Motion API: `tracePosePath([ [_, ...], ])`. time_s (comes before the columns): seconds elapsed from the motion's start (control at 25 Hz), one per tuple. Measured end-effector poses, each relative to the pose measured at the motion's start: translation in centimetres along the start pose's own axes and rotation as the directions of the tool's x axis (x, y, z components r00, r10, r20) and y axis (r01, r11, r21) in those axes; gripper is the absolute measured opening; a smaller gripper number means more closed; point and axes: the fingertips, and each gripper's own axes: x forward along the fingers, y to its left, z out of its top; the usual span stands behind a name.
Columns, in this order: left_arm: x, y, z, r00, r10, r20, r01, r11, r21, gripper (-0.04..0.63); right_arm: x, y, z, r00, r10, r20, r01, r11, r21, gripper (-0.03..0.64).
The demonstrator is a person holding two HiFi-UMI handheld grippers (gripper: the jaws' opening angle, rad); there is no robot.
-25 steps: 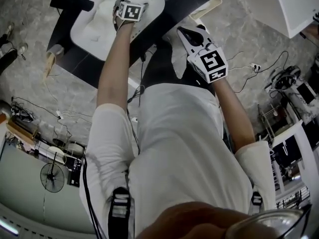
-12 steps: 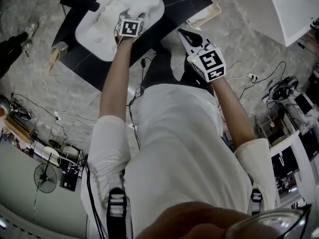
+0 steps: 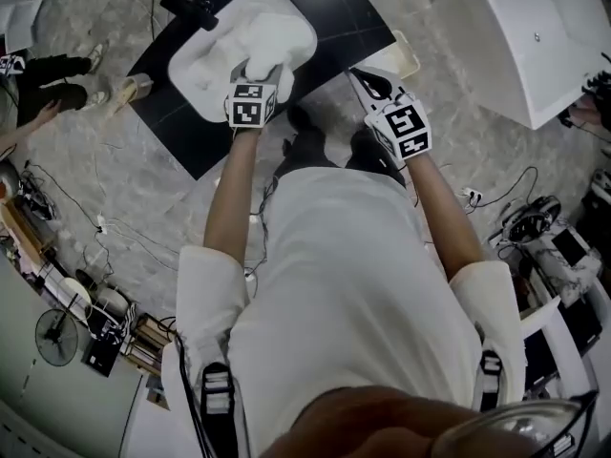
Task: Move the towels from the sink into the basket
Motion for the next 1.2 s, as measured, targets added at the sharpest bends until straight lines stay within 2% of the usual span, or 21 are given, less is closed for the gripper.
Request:
tracePosePath([
  [0.2,-5.5,-2.3,3.8,0.992,0.011,0.129,-0.001,0.997,-0.079,0.196,-2.2,0.2,3.1,0.999,0.017,0.046,-0.015,0.999,-0.051,-0.003],
  [0.36,-9.2,-4.2,6.5,0.975,0.028,0.222,-0.007,0.995,-0.096,0.192,-4.5,0.6,4.9,0.997,0.024,0.074,-0.018,0.996,-0.084,-0.003],
  [0.52,-12.5,-6.0,9.3,0.944,0.050,0.326,-0.014,0.994,-0.110,0.184,-6.9,0.3,6.5,0.994,0.022,0.108,-0.010,0.993,-0.113,-0.003],
  [0.72,-16.7,-8.8,12.7,0.898,0.038,0.438,0.008,0.995,-0.103,0.181,-9.9,-0.3,8.4,0.986,0.004,0.167,0.017,0.992,-0.124,-0.003],
  [0.96,-19.7,-12.0,15.0,0.857,0.006,0.516,0.037,0.997,-0.073,0.181,-12.2,-1.2,10.3,0.969,-0.033,0.246,0.058,0.994,-0.094,-0.003],
  [1.2,-20.0,-13.9,16.0,0.844,-0.037,0.535,0.067,0.997,-0.037,0.181,-13.4,-2.2,9.6,0.966,-0.066,0.251,0.088,0.993,-0.076,-0.003],
])
